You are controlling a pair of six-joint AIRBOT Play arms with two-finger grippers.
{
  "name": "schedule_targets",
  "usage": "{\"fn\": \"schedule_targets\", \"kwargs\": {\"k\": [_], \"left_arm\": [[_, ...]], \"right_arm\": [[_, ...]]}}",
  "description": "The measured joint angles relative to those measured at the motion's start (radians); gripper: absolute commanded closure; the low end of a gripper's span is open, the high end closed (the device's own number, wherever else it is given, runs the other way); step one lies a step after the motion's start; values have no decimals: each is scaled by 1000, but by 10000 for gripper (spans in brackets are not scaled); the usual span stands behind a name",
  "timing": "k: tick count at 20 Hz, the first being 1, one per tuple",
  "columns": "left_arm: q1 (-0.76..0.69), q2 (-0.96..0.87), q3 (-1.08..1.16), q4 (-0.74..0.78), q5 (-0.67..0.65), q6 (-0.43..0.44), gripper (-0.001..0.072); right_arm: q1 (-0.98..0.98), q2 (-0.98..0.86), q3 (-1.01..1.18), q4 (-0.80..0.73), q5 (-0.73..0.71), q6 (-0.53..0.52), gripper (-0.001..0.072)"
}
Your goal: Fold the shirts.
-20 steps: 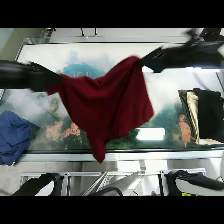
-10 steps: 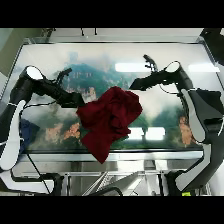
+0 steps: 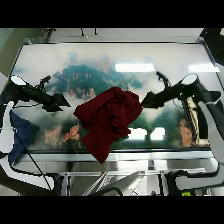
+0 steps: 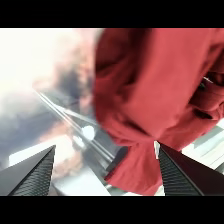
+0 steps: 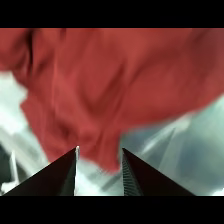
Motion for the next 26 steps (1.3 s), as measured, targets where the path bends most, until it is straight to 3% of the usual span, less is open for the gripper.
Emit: {"fn": "schedule_targets", "kwargs": {"k": [1,2,5,9,10,11,12,13,14,15,16,17,18,21,26], "left_arm": [[2,-14,0,-3,-5,4,8],[-1,-27,0,-4,-5,7,8],[-43,-65,0,-11,5,16,8],[-117,-113,0,-11,17,29,9],[-130,-121,0,-10,18,31,44],[-139,-126,0,-8,18,34,185],[-146,-130,0,-8,19,35,243],[-149,-131,0,-7,18,38,244],[-150,-131,0,-8,15,39,245],[-149,-133,0,-7,9,41,246],[-147,-133,0,-7,2,41,300],[-147,-133,0,-8,-6,41,607],[-147,-134,0,-7,-13,41,692],[-147,-124,0,-7,-35,45,693],[-140,4,0,-8,-50,55,693]], "right_arm": [[35,52,-95,0,-35,11,143],[80,104,-195,1,-84,19,117],[235,200,-441,49,-269,56,117],[423,197,-591,161,-540,75,117],[452,185,-602,187,-594,75,118],[473,171,-608,213,-638,78,122],[488,158,-608,228,-676,76,216],[499,146,-605,227,-711,63,418],[507,135,-598,220,-747,51,517],[511,128,-589,212,-773,36,571],[515,124,-577,204,-792,24,652],[517,119,-562,200,-807,16,694],[518,119,-547,196,-817,6,691],[500,143,-489,187,-788,-27,692],[347,316,-367,183,-595,-55,692]]}}
